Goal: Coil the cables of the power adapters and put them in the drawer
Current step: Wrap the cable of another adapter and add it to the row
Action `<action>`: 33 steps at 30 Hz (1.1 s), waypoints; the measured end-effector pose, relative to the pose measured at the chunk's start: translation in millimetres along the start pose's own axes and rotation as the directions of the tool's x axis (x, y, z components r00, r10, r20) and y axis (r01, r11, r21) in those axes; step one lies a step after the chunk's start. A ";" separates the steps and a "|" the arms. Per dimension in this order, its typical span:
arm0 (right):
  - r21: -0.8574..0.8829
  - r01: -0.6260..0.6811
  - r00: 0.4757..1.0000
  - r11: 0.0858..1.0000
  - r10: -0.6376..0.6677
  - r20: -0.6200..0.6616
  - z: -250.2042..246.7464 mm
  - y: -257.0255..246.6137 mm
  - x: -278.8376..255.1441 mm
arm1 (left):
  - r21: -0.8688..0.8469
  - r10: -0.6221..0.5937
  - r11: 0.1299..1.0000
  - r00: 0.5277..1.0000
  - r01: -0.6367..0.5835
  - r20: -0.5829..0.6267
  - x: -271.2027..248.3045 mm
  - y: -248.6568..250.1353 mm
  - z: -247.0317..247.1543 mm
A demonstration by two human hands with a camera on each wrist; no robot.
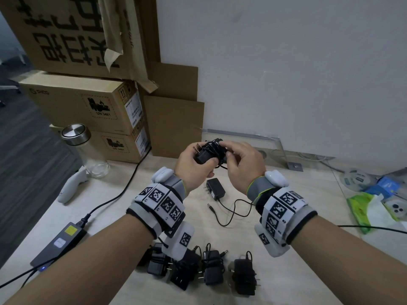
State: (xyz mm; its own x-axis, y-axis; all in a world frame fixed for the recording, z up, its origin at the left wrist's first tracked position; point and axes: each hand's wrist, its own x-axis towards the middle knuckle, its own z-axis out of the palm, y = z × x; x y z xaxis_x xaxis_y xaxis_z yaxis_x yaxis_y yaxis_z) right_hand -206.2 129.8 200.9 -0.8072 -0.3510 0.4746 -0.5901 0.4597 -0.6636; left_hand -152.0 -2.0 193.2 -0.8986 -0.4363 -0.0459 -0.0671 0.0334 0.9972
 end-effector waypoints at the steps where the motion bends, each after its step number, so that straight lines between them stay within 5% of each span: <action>1: -0.002 0.004 1.000 1.000 -0.004 -0.002 0.8 0.4 -0.5 | -0.019 0.002 1.000 1.000 -0.002 0.003 -0.1 0.1 -0.1; 14: 0.080 -0.165 0.986 0.983 0.167 -0.008 2.8 -2.3 5.9 | -0.039 0.046 0.998 0.997 -0.044 0.065 -1.8 -0.5 3.8; 23: -0.045 0.071 0.993 0.996 -0.066 0.097 3.6 3.8 0.8 | 0.089 0.046 0.995 0.996 -0.053 0.071 -0.4 -6.2 5.2; 27: -0.046 0.037 0.975 0.998 -0.026 0.222 1.7 4.0 0.3 | 0.240 0.080 0.965 0.991 -0.104 0.104 0.1 -10.8 0.7; 33: 0.023 -0.102 0.976 0.995 0.095 0.196 3.3 2.1 -2.4 | 0.323 0.077 0.939 0.986 -0.122 0.147 1.6 -22.9 -4.3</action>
State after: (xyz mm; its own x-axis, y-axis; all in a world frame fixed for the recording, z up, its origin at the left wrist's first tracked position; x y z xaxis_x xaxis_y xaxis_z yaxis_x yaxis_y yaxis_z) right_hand -205.4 128.9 196.4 -0.8410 -0.4589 0.2866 -0.5046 0.4741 -0.7215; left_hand -150.0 -7.4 170.5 -0.9551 -0.2954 0.0231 -0.0935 0.3746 0.9225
